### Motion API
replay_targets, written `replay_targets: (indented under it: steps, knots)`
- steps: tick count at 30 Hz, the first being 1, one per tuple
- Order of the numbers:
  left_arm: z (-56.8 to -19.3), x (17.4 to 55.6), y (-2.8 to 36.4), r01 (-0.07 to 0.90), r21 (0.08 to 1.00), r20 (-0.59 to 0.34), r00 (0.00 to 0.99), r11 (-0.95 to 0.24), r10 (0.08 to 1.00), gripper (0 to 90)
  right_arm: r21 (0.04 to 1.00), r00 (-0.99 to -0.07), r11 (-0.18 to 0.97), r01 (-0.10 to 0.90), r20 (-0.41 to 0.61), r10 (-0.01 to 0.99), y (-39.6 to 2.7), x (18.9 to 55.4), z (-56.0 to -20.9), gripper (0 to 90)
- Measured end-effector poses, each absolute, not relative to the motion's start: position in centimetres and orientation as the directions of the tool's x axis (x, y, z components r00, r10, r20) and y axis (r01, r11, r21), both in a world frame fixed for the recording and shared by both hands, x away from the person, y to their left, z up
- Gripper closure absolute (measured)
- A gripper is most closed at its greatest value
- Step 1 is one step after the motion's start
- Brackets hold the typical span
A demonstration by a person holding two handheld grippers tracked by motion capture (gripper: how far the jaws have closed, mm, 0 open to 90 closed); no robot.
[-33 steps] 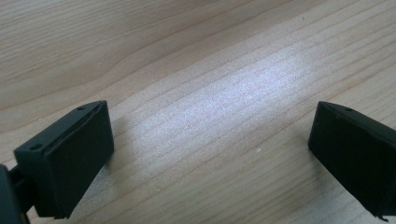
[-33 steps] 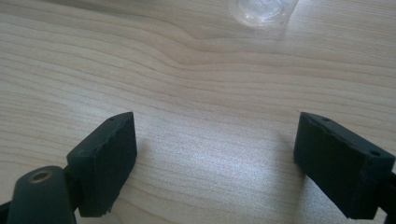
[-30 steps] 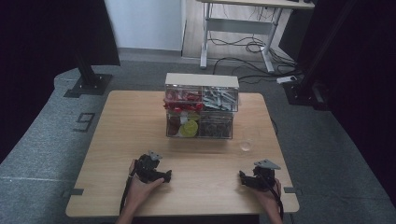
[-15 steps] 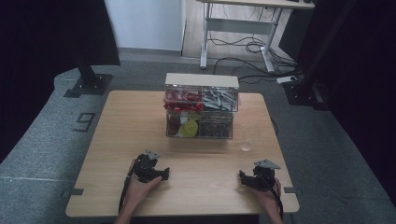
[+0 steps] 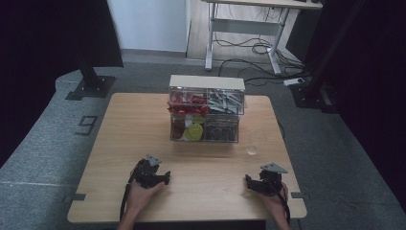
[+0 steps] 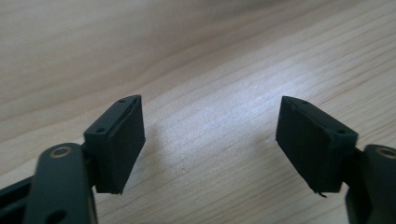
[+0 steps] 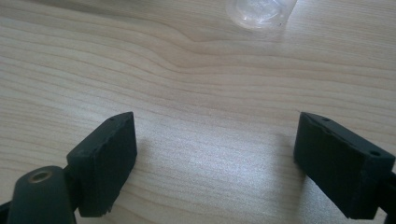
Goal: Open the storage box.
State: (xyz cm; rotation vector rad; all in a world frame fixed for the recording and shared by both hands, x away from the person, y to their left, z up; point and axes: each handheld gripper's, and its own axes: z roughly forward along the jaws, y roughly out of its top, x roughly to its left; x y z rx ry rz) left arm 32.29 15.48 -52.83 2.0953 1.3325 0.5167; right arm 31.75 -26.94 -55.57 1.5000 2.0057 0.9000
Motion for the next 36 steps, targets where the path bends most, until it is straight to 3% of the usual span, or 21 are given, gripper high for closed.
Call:
replay_targets:
  steps: [10, 17, 25, 36]
  knots:
    - [-51.2, 30.9, 16.3, 0.617, 0.745, -0.038, 0.42, -0.255, 0.907, 43.2, 0.741, -0.287, 0.185, 0.646, 0.011, 0.958, -27.0, 31.8, -55.6, 13.6]
    - [-50.9, 29.9, 15.3, 0.586, 0.753, 0.009, 0.447, -0.3, 0.895, 54.3, 0.742, -0.284, 0.183, 0.645, 0.011, 0.959, -27.0, 31.8, -55.6, 13.8]
    - [-49.5, 30.0, 14.8, 0.562, 0.774, -0.002, 0.463, -0.291, 0.886, 76.2, 0.742, -0.282, 0.181, 0.646, 0.012, 0.959, -27.0, 31.8, -55.6, 13.9]
    - [-47.5, 31.4, 13.7, 0.553, 0.783, -0.037, 0.499, -0.285, 0.866, 82.6, 0.741, -0.265, 0.169, 0.649, 0.012, 0.964, -27.0, 31.7, -55.6, 14.1]
